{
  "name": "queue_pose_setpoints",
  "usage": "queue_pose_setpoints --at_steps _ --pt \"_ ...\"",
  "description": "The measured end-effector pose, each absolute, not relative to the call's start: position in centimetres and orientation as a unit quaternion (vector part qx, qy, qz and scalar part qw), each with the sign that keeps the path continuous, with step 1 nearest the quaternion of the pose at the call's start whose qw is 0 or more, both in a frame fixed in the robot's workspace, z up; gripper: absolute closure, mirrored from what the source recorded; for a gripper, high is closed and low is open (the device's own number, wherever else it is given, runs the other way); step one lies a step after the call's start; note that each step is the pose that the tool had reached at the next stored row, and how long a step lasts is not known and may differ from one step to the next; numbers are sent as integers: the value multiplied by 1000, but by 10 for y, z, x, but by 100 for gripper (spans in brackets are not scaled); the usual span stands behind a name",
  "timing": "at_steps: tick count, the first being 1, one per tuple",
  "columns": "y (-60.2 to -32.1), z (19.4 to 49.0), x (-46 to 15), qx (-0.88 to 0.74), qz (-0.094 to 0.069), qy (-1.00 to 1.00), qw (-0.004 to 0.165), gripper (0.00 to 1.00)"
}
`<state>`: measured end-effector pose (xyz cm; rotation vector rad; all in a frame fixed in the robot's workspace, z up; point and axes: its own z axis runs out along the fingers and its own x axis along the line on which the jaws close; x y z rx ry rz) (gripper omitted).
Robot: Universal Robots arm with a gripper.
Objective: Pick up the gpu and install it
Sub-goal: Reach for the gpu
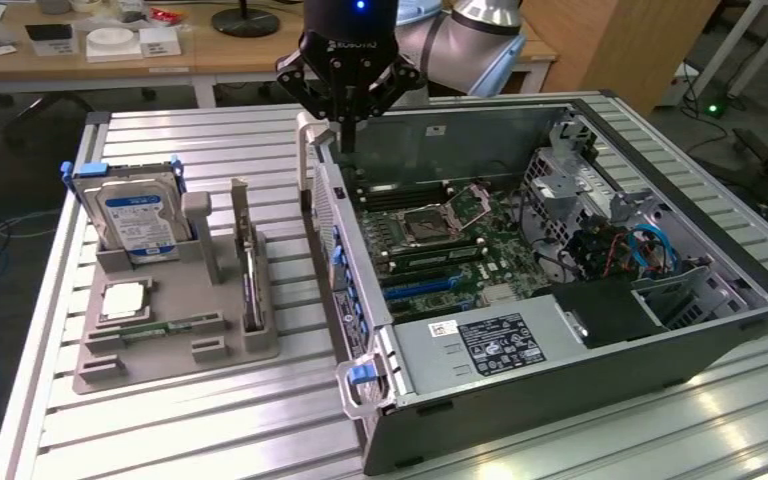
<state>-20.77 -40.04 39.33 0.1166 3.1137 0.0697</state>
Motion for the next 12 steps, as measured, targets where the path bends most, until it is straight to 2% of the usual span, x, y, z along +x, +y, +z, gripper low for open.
queue_pose_setpoints --at_steps 12 --pt "-401 393 -221 37 22 999 12 89"
